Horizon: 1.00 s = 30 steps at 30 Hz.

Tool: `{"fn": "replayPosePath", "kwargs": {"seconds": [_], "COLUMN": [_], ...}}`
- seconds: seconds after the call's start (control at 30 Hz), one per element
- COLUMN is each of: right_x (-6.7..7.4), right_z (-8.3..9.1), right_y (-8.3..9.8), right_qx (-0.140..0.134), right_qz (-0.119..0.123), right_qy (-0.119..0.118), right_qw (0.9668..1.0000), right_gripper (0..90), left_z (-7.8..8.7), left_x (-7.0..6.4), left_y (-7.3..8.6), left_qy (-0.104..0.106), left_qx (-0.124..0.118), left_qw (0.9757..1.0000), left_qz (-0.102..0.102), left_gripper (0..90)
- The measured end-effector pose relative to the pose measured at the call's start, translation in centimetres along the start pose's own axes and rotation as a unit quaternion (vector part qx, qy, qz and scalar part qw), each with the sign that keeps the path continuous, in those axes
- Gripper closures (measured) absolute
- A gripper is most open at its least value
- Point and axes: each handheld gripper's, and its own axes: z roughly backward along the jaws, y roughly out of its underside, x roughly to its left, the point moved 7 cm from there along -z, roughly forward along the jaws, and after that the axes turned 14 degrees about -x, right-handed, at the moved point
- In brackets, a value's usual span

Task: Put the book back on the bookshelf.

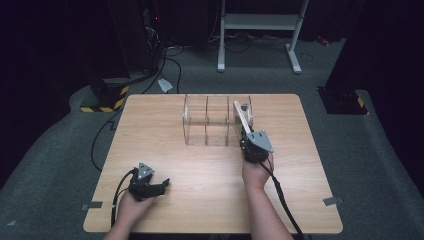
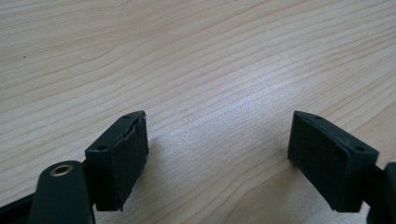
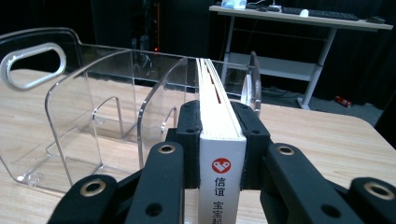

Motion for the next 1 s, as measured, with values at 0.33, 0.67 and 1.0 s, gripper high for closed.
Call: {"fn": "replayPosePath", "kwargs": {"seconds": [0.33,0.67,1.0], "right_x": [-0.3,-0.9,-1.1], "right_z": [1.0,1.8,2.3], "right_y": [1.4,2.5,3.6], "right_qx": [0.016,0.034,0.070], "right_qz": [-0.011,-0.027,-0.040], "right_qy": [-0.008,-0.009,-0.023], "right_qw": [0.9998,0.9990,0.9965], "right_gripper": [74.3,69.1,58.8], "left_z": [0.0,0.0,0.0], "left_x": [0.0,0.0,0.0], "left_y": [0.0,0.0,0.0], "left_qy": [-0.001,-0.002,-0.001], "left_qx": [0.000,-0.001,0.000], "left_qw": [1.0000,1.0000,1.0000], "left_qz": [0.000,0.002,0.001], "left_gripper": [20.6,20.8,20.8]}}
